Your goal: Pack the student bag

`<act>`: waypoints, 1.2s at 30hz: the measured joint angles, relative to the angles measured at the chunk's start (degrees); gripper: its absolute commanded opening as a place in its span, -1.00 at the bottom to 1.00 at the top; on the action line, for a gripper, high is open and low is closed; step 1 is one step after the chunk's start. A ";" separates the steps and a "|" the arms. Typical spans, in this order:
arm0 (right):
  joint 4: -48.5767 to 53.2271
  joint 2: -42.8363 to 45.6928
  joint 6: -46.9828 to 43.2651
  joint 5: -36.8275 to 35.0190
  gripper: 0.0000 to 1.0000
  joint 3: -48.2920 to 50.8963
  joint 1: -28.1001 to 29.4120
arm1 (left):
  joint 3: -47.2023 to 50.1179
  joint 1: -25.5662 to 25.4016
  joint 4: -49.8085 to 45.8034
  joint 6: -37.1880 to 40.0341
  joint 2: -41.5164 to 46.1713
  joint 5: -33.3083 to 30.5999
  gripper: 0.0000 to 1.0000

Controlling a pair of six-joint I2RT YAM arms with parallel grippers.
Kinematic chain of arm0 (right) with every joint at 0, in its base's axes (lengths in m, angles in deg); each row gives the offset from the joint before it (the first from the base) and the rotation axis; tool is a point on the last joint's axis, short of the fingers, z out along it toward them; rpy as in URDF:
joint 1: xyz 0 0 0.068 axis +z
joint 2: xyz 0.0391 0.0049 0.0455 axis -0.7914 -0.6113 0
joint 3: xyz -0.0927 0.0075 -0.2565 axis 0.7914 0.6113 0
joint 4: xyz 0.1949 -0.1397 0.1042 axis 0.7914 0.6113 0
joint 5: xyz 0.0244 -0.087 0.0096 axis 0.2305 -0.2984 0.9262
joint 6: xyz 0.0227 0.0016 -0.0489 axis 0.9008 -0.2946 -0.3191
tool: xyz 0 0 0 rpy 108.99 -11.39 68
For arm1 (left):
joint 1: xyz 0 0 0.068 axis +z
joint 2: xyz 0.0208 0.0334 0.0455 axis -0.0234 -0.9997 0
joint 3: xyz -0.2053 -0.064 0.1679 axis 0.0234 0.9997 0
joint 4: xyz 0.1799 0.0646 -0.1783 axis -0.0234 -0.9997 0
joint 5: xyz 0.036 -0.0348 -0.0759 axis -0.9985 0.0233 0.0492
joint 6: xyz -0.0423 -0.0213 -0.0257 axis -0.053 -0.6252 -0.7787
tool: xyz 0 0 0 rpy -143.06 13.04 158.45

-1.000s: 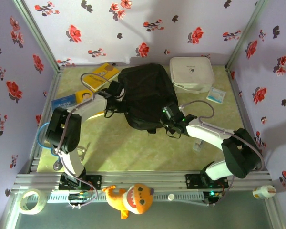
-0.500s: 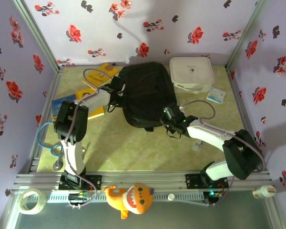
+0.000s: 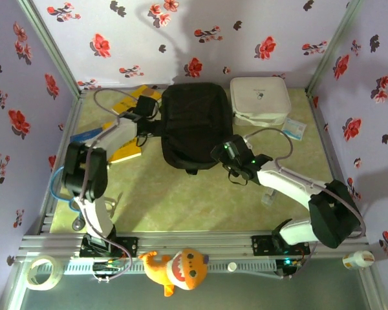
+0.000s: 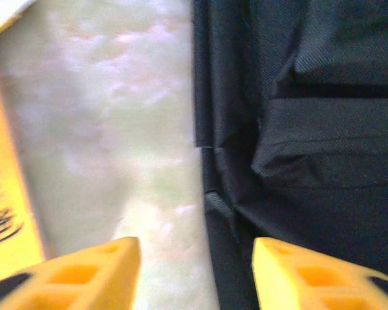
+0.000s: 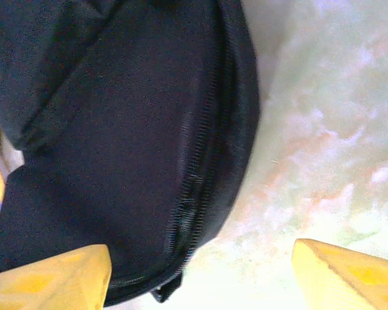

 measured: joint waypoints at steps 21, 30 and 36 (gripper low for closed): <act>0.07 -13.57 -14.21 6.05 0.62 -16.44 2.40 | 10.86 15.04 3.37 -4.44 -1.90 6.32 0.37; 0.11 -18.01 -15.50 6.32 0.61 -22.69 2.43 | 19.37 10.62 8.09 -6.84 3.69 5.90 0.37; 0.11 -20.46 -16.17 6.71 0.60 -25.46 3.23 | 27.06 6.40 7.89 -9.68 10.73 6.40 0.35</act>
